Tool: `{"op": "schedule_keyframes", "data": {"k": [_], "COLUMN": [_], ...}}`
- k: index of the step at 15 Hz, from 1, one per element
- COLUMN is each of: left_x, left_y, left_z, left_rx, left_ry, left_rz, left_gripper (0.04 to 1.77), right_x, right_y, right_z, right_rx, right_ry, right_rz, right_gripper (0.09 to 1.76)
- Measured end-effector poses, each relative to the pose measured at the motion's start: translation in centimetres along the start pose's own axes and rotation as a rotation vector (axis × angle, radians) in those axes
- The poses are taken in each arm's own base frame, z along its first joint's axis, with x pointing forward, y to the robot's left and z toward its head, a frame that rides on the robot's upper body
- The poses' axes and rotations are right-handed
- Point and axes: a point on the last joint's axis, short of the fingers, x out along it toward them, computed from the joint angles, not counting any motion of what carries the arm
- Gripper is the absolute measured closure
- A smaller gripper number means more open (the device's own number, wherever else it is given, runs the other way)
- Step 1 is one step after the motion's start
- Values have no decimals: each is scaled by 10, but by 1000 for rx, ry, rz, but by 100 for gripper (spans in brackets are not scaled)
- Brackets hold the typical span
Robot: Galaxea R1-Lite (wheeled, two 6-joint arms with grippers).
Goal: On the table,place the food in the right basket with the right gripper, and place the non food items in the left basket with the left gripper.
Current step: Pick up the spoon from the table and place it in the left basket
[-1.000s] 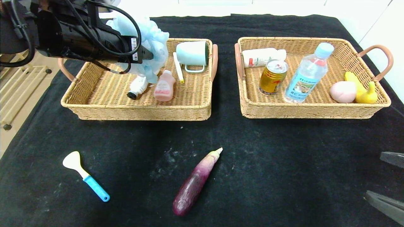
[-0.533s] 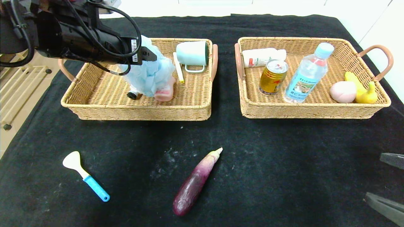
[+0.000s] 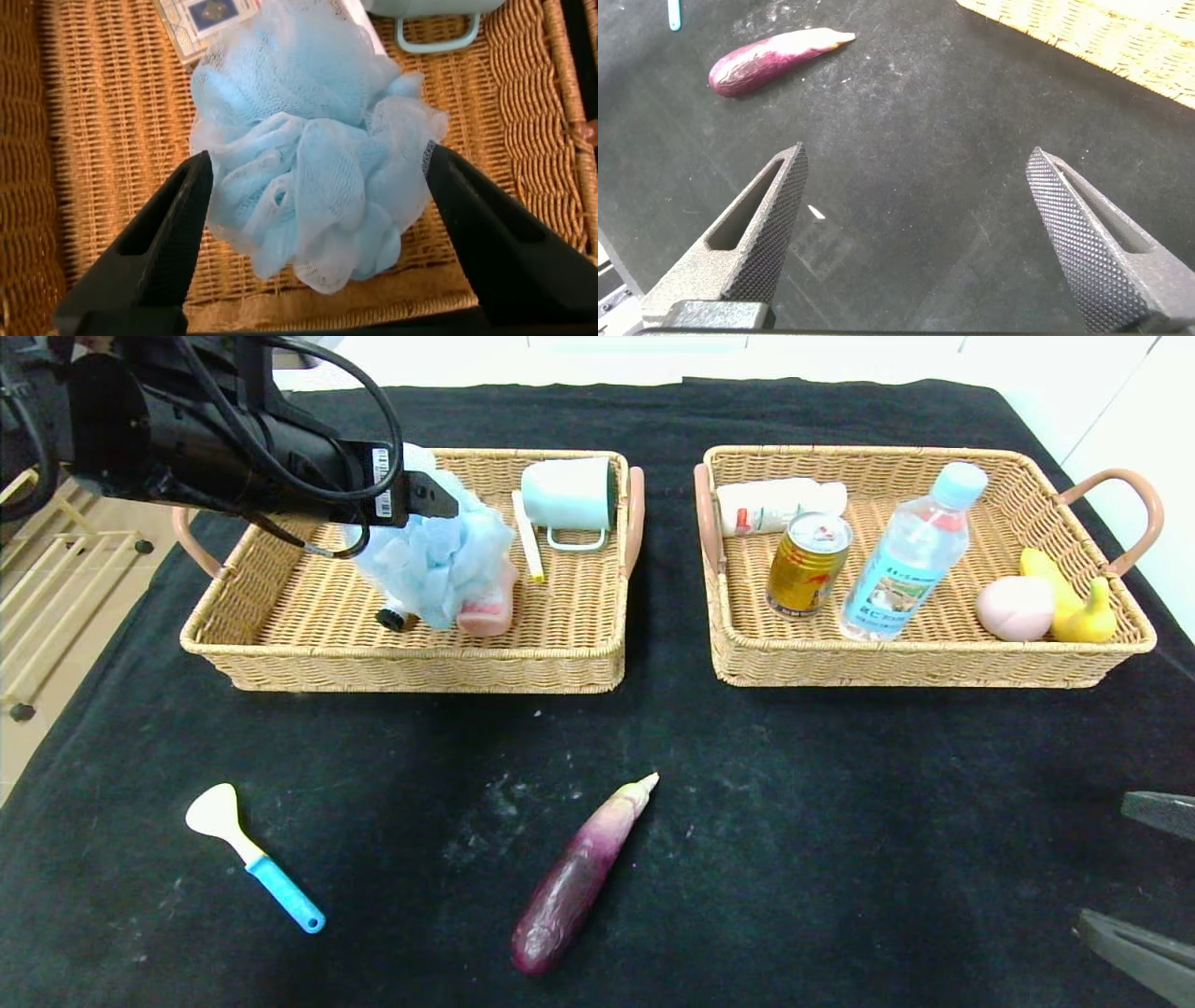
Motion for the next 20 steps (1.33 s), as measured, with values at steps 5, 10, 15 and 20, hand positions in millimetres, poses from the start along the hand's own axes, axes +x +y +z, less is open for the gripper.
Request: {"op": "schedule_keyframes", "data": {"k": [5,10,15,20], "left_x": [-17,-56,-92,-119], "left_y": [6,11,19,32], "left_z": [1,-13,-54,-123], "left_rx": [7,-69,-198,-265], "left_ry": [25,176,347,541], "left_rz": [40,71,117,192], "left_gripper": [14,12,11,11], "right_x": [0,0,0,0], "right_y": [0,1,1,2], "right_z": [-1,-2,-3,-4], "right_rx": [-2,-2,-4,-4], "right_ry": [3,5,6,7], "right_rz": [3,6,11,15], "right_gripper": [14,14,14,14]}}
